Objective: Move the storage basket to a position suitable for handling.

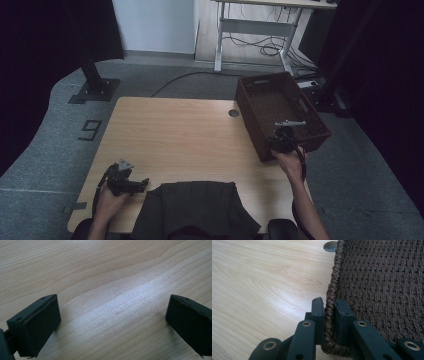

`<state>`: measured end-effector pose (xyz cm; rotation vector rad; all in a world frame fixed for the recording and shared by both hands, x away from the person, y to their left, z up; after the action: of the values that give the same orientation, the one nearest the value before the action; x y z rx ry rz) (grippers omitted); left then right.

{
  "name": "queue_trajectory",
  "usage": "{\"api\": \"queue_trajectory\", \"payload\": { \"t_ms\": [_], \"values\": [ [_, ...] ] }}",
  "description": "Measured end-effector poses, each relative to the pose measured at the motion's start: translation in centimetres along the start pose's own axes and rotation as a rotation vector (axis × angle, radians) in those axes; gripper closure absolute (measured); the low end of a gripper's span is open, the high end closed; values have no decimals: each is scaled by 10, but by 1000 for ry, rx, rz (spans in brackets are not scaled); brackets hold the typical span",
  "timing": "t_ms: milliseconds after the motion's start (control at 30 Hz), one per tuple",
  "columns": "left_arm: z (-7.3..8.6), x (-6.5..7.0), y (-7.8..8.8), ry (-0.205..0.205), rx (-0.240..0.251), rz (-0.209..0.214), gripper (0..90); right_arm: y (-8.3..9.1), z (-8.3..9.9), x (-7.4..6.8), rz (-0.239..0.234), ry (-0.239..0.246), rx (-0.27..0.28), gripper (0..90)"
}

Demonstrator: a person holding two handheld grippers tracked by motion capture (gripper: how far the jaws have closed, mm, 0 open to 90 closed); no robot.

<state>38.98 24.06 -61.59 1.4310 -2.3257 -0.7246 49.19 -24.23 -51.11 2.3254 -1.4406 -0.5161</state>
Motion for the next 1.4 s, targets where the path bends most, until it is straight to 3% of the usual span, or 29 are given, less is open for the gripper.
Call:
{"api": "queue_trajectory", "payload": {
  "t_ms": [367,1400],
  "values": [
    [0,1,0,2,0,-3,0,3,4,-14,-29,14,-2,793],
    [0,1,0,1,0,-2,0,-17,4,-91,-181,95,-16,780]
  ]
}}
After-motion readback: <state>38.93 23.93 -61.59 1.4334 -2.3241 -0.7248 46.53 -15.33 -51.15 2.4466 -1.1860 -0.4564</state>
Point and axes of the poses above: each handheld gripper's, and its own axes: y roughly backward along the jaws, z roughly out of its underside, x roughly to its right, the point moved 9 cm from there along -y, roughly forward along the jaws, and after that the axes turned 14 degrees about x, right-handed, at the moved point
